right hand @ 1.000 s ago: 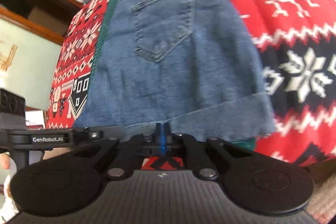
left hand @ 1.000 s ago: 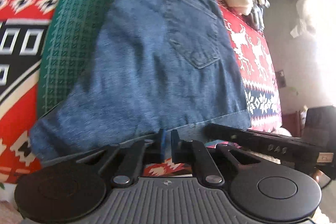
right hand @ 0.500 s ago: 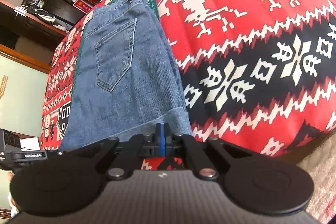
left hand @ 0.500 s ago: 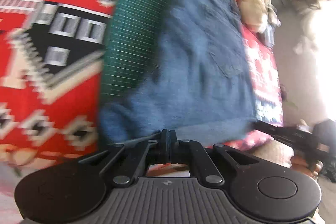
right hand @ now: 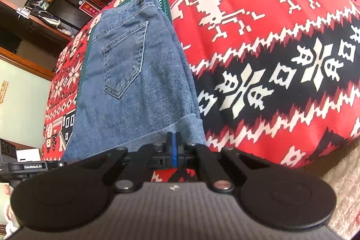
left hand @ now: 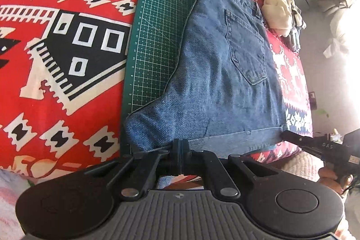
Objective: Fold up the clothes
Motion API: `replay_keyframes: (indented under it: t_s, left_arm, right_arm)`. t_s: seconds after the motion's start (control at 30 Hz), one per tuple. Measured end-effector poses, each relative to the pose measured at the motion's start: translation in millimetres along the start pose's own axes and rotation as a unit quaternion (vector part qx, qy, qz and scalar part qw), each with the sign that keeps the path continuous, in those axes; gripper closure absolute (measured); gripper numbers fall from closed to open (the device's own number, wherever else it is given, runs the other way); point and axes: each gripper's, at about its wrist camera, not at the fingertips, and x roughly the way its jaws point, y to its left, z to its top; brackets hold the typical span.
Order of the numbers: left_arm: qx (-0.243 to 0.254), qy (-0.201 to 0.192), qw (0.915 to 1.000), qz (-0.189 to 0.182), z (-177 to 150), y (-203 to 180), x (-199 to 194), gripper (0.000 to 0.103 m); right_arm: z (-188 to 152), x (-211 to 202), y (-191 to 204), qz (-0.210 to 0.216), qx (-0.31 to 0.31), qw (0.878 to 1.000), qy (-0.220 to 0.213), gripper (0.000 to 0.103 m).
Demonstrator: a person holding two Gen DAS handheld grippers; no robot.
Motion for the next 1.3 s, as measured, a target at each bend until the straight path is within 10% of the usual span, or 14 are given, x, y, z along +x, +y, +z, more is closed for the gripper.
replay_keyframes:
  t_s: [0.57, 0.77, 1.0, 1.17, 1.3]
  left_arm:
    - [0.063, -0.031, 0.9951, 0.071, -9, -33, -3, 0.1]
    - [0.156, -0.096, 0.9793, 0.087, -10, -77, -20, 0.076]
    - [0.24, -0.17, 0.9429, 0.156, 2, -112, 8, 0.046]
    - [0.233, -0.141, 0.9506, 0.149, 4, -101, 37, 0.046]
    - [0.239, -0.134, 0.9478, 0.163, 0, -97, 50, 0.042]
  right_arm:
    - [-4, -8, 17, -0.009, -0.051, 0.998, -0.017, 0.102]
    - [-5, -21, 62, -0.044, -0.14, 0.987, -0.07, 0.075]
    - [-12, 15, 117, -0.118, -0.294, 0.941, -0.122, 0.03]
    - [-22, 47, 115, -0.151, -0.329, 0.926, -0.107, 0.021]
    - [-21, 61, 100, -0.147, -0.298, 0.94, -0.083, 0.013]
